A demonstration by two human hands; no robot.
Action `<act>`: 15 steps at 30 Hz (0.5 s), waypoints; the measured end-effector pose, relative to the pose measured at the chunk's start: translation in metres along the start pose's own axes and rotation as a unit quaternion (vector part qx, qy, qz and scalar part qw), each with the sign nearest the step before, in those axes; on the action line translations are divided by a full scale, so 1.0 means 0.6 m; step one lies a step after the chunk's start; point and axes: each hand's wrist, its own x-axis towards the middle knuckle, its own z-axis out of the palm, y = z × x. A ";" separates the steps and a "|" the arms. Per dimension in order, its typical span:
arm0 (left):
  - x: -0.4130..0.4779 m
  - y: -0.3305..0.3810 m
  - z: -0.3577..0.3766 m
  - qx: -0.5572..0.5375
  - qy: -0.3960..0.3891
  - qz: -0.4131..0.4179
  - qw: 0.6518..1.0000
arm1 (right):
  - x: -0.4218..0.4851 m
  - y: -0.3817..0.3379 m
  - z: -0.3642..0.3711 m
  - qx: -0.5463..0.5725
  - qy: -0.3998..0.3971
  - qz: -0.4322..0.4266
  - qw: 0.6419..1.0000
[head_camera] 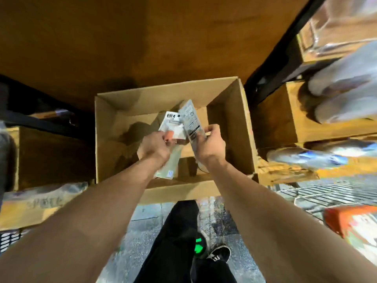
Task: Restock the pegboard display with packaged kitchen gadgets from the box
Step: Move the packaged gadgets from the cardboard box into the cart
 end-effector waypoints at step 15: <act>-0.586 0.354 0.053 0.097 -0.005 0.375 0.922 | -0.422 0.202 -0.483 0.267 0.320 0.020 0.909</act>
